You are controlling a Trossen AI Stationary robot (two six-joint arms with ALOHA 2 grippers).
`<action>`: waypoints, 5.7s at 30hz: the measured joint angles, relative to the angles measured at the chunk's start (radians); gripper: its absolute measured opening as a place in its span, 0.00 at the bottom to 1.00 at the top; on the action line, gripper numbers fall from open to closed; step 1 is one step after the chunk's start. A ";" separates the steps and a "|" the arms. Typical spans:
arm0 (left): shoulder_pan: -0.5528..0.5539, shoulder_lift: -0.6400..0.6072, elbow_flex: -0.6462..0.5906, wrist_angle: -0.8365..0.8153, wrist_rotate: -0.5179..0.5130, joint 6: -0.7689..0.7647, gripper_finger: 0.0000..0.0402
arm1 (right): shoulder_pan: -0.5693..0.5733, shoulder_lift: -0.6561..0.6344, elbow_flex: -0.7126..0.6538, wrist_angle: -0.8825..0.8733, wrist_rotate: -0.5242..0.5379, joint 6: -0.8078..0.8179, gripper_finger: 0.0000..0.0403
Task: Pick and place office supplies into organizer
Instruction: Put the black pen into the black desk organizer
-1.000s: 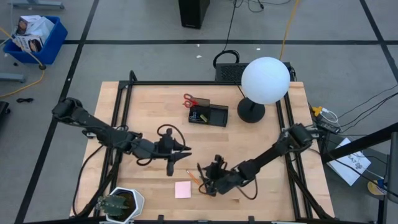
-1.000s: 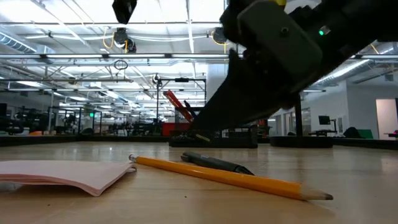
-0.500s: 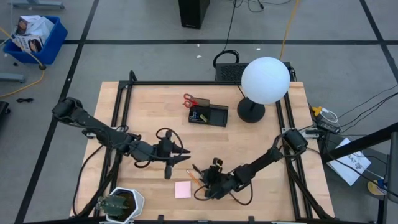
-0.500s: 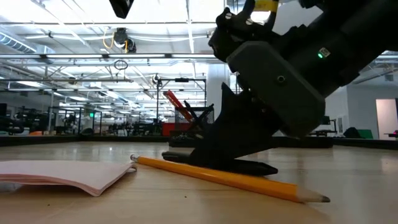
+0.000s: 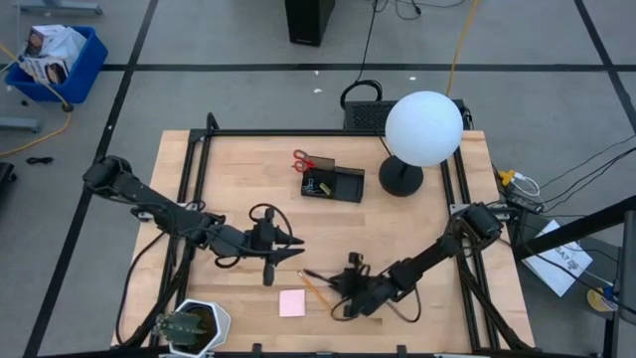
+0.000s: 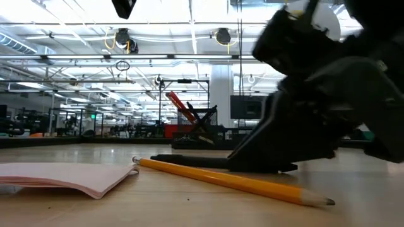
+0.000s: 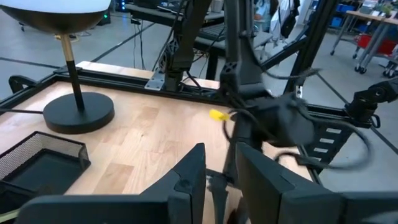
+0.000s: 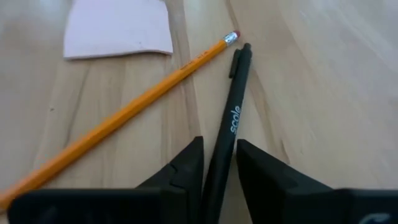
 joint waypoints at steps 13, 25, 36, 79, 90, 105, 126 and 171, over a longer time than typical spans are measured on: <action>0.000 0.000 0.000 -0.006 0.000 -0.004 0.23 | -0.013 -0.011 -0.254 0.454 -0.049 -0.006 0.20; 0.001 0.001 0.001 0.020 0.000 -0.002 0.23 | -0.061 -0.010 -0.262 0.501 -0.086 0.008 0.06; 0.000 0.001 0.001 0.018 -0.001 0.051 0.23 | -0.047 -0.104 -0.270 0.534 0.065 -0.082 0.06; 0.177 0.043 0.001 0.061 0.044 -0.157 0.60 | -0.041 -0.452 -0.275 0.744 0.453 -0.662 0.06; 0.177 0.043 0.001 0.068 0.044 -0.160 0.60 | -0.068 -0.453 -0.275 0.919 0.322 -0.762 0.06; 0.208 0.043 0.001 0.109 0.049 -0.150 0.59 | -0.177 -0.453 -0.268 0.921 0.184 -0.719 0.06; 0.214 0.043 0.001 0.108 0.051 -0.122 0.38 | -0.219 -0.453 -0.244 0.918 0.088 -0.677 0.06; 0.369 0.042 0.000 0.122 -0.028 -0.023 0.09 | -0.007 -0.453 -0.244 0.766 0.121 -0.545 0.42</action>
